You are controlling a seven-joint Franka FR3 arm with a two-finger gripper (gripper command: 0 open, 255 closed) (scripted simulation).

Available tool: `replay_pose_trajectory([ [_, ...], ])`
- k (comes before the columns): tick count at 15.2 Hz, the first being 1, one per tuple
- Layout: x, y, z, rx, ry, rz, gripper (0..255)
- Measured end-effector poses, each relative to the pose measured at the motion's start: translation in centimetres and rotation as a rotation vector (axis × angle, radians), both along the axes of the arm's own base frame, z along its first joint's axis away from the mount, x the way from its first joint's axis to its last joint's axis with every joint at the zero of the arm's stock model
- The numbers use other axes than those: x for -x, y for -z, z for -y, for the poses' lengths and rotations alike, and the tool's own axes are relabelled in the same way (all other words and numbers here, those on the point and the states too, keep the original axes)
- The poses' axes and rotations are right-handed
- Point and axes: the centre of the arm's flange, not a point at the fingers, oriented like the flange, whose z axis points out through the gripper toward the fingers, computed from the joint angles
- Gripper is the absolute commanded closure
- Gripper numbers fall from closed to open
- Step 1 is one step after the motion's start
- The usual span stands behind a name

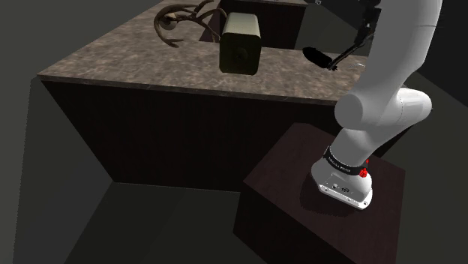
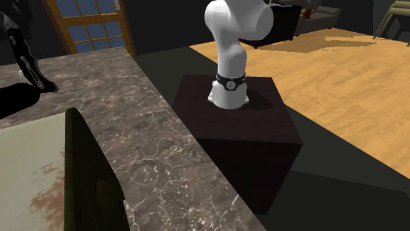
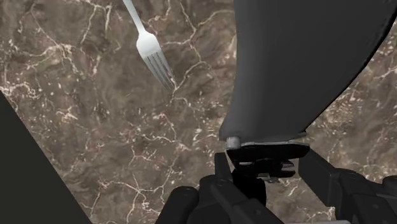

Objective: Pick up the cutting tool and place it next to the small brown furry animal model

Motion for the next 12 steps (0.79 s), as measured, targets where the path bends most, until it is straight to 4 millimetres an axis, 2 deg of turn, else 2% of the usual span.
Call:
replay_pose_trajectory([
  [1, 0.9, -0.2, 1.3, 0.000, 0.000, 0.000, 255],
  [3, 1.7, 0.6, 2.0, 0.000, -0.001, 0.001, 255],
  [12, 1.9, 5.2, 2.3, 0.001, 0.000, 0.000, 255],
])
